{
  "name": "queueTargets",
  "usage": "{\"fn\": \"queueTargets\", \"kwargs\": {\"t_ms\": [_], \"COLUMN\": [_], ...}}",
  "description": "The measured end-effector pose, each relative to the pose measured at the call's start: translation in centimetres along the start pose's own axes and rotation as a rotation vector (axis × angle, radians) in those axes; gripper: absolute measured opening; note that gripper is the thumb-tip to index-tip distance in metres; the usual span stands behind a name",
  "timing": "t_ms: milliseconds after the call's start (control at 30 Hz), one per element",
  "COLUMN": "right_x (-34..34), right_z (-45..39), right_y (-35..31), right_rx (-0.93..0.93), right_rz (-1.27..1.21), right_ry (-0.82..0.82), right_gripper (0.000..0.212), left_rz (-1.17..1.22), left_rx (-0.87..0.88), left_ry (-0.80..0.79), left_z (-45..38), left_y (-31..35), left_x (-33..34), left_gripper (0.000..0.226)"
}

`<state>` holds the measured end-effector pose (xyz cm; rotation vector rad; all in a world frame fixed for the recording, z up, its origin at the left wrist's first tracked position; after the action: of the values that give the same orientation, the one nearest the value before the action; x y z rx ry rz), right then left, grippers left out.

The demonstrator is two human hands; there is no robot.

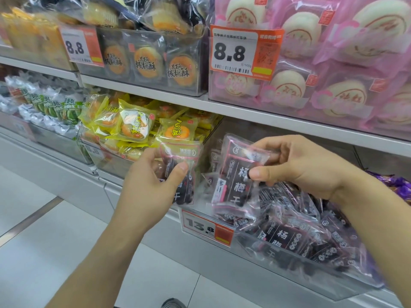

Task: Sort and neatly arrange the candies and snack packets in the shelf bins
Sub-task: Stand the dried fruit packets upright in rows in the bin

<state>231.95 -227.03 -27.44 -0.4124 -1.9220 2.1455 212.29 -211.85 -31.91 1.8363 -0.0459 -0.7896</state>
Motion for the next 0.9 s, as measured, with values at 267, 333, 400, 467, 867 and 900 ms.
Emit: {"fn": "queueTargets", "kwargs": {"t_ms": [267, 333, 400, 467, 867, 900], "right_x": [5.6, 5.3, 5.1, 5.3, 5.7, 5.8], "right_z": [0.0, 0.3, 0.5, 0.5, 0.5, 0.3], "right_y": [1.1, 1.6, 1.9, 2.2, 2.9, 3.0], "right_rx": [-0.108, -0.138, -0.130, -0.056, -0.350, -0.407], "right_rz": [-0.201, -0.232, -0.252, -0.330, -0.277, -0.217], "right_ry": [0.075, 0.189, 0.237, 0.201, 0.391, 0.404], "right_gripper": [0.036, 0.043, 0.042, 0.037, 0.023, 0.022], "left_rz": [0.191, 0.270, 0.322, 0.339, 0.224, 0.176], "left_rx": [0.084, 0.046, -0.001, -0.034, 0.088, 0.095], "left_ry": [-0.243, -0.191, -0.190, -0.204, 0.015, 0.043], "left_z": [1.2, 1.2, 1.4, 1.4, 1.2, 1.2], "left_y": [2.1, 1.9, 2.0, 1.9, 2.6, 2.7], "left_x": [2.9, 3.0, 3.3, 3.6, 3.5, 3.5], "left_gripper": [0.055, 0.049, 0.046, 0.047, 0.039, 0.034]}}
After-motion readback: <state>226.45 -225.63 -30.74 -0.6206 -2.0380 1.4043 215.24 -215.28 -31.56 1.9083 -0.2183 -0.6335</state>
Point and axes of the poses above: each hand's wrist, its own z-axis away from the middle knuckle, its own x-axis out of the palm, y = z × x, the point moved 4 cm from there along -z, towards the middle knuckle, and after that the axes turned 13 degrees about -z, right-handed, at the moved point
